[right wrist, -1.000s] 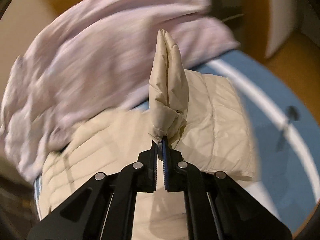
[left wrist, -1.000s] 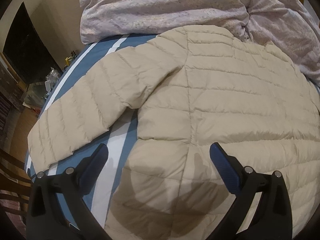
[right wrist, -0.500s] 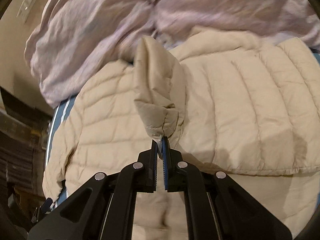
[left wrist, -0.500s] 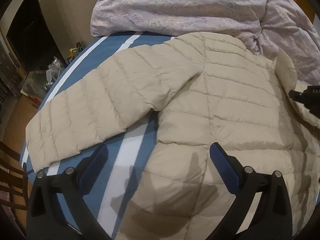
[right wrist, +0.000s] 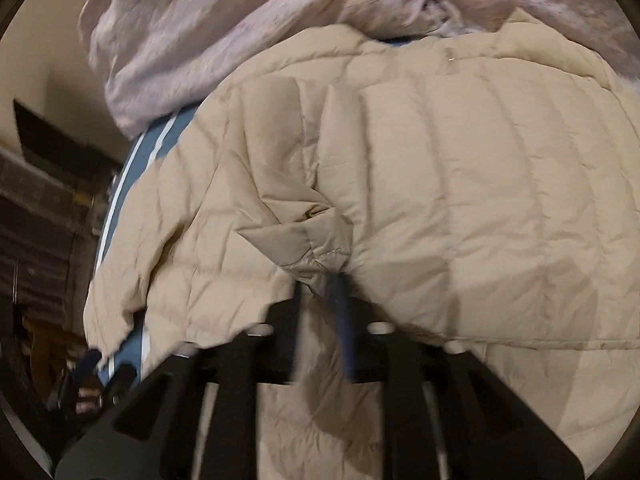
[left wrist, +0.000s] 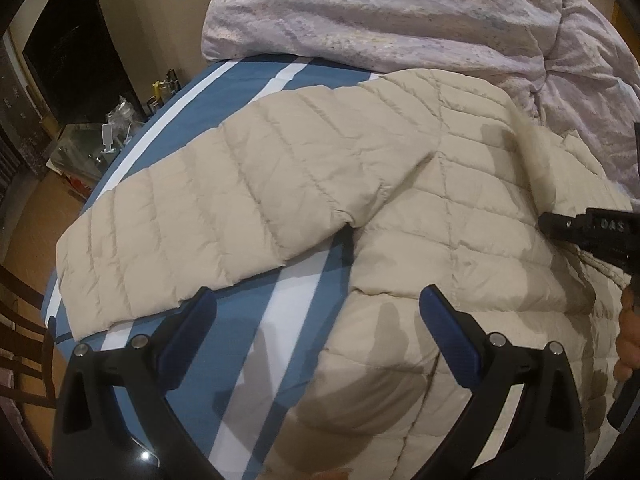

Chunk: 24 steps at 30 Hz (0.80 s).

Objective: Fold large clothes
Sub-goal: 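Fold the held sleeve across the jacket body with the right tool, then open, then move the left tool over to the other sleeve cuff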

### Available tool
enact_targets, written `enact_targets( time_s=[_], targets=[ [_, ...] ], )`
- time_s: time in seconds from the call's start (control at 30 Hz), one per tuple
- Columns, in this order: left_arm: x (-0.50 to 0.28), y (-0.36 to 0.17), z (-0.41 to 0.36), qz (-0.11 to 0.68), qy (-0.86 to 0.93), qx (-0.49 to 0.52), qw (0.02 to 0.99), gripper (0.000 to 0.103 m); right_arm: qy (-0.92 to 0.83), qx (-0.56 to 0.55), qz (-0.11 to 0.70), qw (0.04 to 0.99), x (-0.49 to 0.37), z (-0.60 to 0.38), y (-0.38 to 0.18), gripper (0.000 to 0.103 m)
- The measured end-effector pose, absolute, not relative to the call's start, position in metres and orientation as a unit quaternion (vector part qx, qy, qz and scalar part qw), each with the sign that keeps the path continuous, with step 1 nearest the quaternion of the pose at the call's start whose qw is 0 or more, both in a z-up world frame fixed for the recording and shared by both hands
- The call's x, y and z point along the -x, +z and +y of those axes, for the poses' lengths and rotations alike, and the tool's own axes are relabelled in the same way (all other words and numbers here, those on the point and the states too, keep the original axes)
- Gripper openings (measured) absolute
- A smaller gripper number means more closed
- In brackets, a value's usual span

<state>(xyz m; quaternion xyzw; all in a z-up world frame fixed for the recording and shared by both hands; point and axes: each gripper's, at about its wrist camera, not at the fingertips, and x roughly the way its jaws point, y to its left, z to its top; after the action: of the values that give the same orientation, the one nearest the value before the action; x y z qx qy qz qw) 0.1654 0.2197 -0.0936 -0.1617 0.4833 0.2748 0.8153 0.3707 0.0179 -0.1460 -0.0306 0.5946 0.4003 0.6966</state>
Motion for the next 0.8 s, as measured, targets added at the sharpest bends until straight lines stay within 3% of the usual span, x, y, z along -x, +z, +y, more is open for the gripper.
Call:
enact_targets(
  time_s=[0.03,0.07,0.3,0.53,0.8],
  targets=[
    [-0.164,-0.094,0.221,0.484,0.273,0.166,0.815,0.101,0.406,0.029,0.593,0.695,-0.370,0.015,-0.142,0.049],
    [-0.164,-0.094,0.223,0.484,0.270,0.170,0.815,0.101,0.411,0.027,0.586,0.698,-0.370,0.012,-0.137,0.053],
    [-0.156,-0.091,0.232,0.481,0.261,0.183,0.817,0.101,0.363,0.026,0.511,0.779,-0.391,-0.027,-0.108,0.053],
    [-0.144,-0.091,0.247,0.473,0.281,0.199,0.811,0.101,0.285,0.059,0.521,0.802,-0.412,-0.049,-0.133,0.053],
    [-0.143,-0.084,0.249,0.461,0.279,0.206,0.817,0.101,0.266,0.052,0.479,0.835,-0.410,-0.053,-0.119,0.053]
  ],
)
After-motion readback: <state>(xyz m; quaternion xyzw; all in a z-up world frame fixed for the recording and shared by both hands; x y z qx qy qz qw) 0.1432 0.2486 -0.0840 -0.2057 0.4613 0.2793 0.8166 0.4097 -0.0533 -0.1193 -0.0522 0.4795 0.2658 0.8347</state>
